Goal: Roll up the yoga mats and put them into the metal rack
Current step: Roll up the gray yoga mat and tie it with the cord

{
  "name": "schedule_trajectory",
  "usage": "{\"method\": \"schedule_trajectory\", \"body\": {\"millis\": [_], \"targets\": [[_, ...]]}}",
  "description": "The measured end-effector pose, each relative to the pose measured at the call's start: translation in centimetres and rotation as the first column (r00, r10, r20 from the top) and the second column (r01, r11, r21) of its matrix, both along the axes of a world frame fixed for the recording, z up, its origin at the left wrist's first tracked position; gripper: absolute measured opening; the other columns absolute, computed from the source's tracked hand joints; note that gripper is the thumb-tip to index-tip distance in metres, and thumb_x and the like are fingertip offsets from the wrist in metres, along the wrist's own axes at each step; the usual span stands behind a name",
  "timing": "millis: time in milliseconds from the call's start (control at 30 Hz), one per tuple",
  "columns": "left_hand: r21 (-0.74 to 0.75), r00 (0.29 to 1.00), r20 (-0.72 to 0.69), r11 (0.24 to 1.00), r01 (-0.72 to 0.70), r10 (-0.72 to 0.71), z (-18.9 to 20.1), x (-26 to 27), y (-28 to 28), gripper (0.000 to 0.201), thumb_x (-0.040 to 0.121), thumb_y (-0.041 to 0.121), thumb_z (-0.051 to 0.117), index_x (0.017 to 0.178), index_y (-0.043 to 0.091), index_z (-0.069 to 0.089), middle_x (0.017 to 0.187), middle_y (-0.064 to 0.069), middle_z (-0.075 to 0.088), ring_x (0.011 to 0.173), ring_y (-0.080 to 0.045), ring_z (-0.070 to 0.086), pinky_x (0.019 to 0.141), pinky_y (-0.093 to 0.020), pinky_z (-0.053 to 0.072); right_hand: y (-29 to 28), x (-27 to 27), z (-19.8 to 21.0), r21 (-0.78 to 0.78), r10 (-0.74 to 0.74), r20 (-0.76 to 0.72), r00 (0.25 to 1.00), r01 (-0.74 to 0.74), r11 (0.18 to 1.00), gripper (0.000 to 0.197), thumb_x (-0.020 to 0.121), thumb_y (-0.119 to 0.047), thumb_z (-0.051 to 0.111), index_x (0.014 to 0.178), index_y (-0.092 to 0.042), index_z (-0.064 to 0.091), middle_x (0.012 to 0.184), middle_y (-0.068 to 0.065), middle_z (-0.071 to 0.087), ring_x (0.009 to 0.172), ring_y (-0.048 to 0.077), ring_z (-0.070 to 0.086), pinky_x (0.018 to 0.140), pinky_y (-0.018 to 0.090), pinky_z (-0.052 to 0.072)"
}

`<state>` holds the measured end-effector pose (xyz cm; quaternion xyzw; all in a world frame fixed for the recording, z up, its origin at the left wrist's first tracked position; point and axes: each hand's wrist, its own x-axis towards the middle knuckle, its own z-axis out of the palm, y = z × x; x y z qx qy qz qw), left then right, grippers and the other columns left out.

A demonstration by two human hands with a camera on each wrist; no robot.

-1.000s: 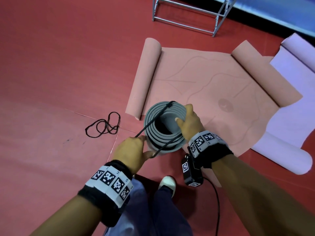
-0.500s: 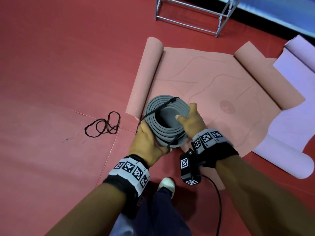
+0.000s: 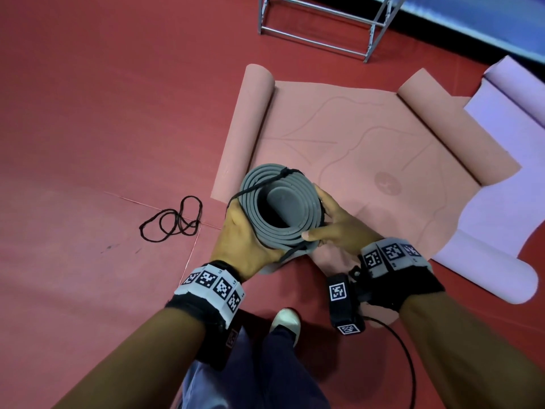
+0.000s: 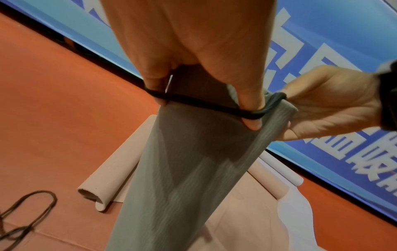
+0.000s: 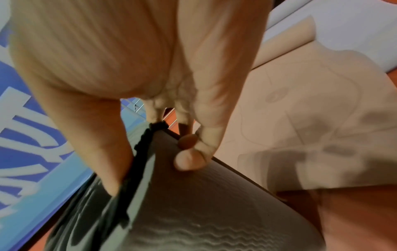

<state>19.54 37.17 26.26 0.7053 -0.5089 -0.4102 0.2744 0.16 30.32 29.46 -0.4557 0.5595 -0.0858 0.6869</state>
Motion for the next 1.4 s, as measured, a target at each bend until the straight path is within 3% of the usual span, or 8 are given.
{"method": "schedule_trajectory", "body": {"millis": [100,233,500,767,933,1100,1200,1400], "targets": [[0.013,1.000,0.025,1.000,0.009,-0.010,0.1,-0.1,0.0,0.120,0.044,0.030,0.096,0.137,0.003,0.025,0.125,0.006,0.034,0.121,-0.009,0.041,0.106,-0.027,0.042,-0.1,-0.2,0.1,0.043,0.041,0.025,0.999,-0.042,0.998,0.119,0.062,0.003,0.071,0.155,-0.037,0.009,0.160,-0.007,0.016,0.113,0.018,0.055,0.082,0.047,0.051],[-0.007,0.999,0.039,1.000,0.012,-0.011,0.0,-0.8,-0.2,0.119,0.044,0.031,0.096,0.137,0.001,0.028,0.130,-0.003,0.040,0.122,-0.015,0.044,0.103,-0.023,0.040,0.4,0.4,-0.2,-0.055,-0.071,-0.026,0.997,0.070,0.996,0.103,0.051,-0.003,0.054,0.147,-0.031,0.032,0.111,0.002,0.060,0.084,0.014,0.058,0.064,0.031,0.048],[0.024,0.998,0.021,0.997,-0.067,0.067,-1.4,0.9,0.4,0.134,0.043,0.042,0.095,0.149,0.015,0.018,0.139,-0.008,0.041,0.129,-0.023,0.044,0.108,-0.027,0.036,2.5,-0.1,-1.2,-0.051,-0.145,-0.181,0.973,0.138,0.989,0.090,0.072,0.013,0.057,0.147,-0.032,0.034,0.133,-0.006,0.055,0.118,0.013,0.051,0.099,0.046,0.050],[-0.027,0.999,0.035,0.999,0.022,-0.021,-1.3,0.0,0.7,0.129,0.050,0.024,0.095,0.150,0.005,0.015,0.141,-0.009,0.029,0.127,-0.005,0.031,0.106,-0.005,0.025,2.6,-0.3,-0.7,-0.042,-0.341,-0.144,0.929,0.339,0.940,0.019,0.083,-0.021,0.066,0.102,-0.016,0.067,0.098,0.001,0.067,0.088,0.015,0.064,0.065,0.031,0.055],[-0.015,0.997,-0.074,1.000,0.017,-0.018,1.2,0.5,-0.3,0.137,0.034,0.059,0.087,0.144,0.013,0.021,0.138,0.000,0.032,0.130,-0.013,0.036,0.109,-0.028,0.036,2.7,-0.5,-1.0,-0.037,-0.358,-0.207,0.910,0.359,0.933,0.039,0.061,-0.039,0.058,0.086,-0.009,0.064,0.090,0.009,0.065,0.082,0.018,0.060,0.067,0.031,0.052],[0.164,0.996,-0.001,0.983,0.086,-0.087,3.3,-0.3,-0.8,0.146,0.045,0.034,0.097,0.154,0.025,0.001,0.146,-0.002,0.020,0.119,-0.006,0.036,0.096,-0.020,0.031,3.0,-0.1,-0.8,-0.231,-0.255,-0.308,0.917,0.188,0.955,0.032,0.083,-0.030,0.070,0.079,-0.006,0.050,0.073,0.007,0.057,0.063,0.018,0.055,0.053,0.015,0.047],[0.167,0.991,0.029,0.978,0.124,-0.131,3.1,-0.4,-0.6,0.140,0.045,0.034,0.097,0.153,0.021,0.008,0.143,-0.001,0.020,0.125,-0.012,0.038,0.096,-0.018,0.030,2.2,-0.1,-1.1,-0.376,-0.303,-0.322,0.897,0.173,0.910,0.052,0.075,-0.039,0.077,0.109,-0.025,0.041,0.106,0.004,0.052,0.090,0.022,0.058,0.082,0.037,0.055],[0.029,0.979,0.107,0.985,0.169,-0.171,2.4,-0.8,0.0,0.135,0.041,0.041,0.092,0.149,0.006,0.018,0.150,-0.006,0.022,0.131,-0.006,0.026,0.098,0.005,0.011,-1.2,0.0,-0.6,-0.371,-0.072,-0.394,0.916,-0.087,0.924,0.043,0.097,-0.032,0.055,0.139,-0.029,0.049,0.138,-0.003,0.054,0.129,0.014,0.049,0.097,0.017,0.032]]}}
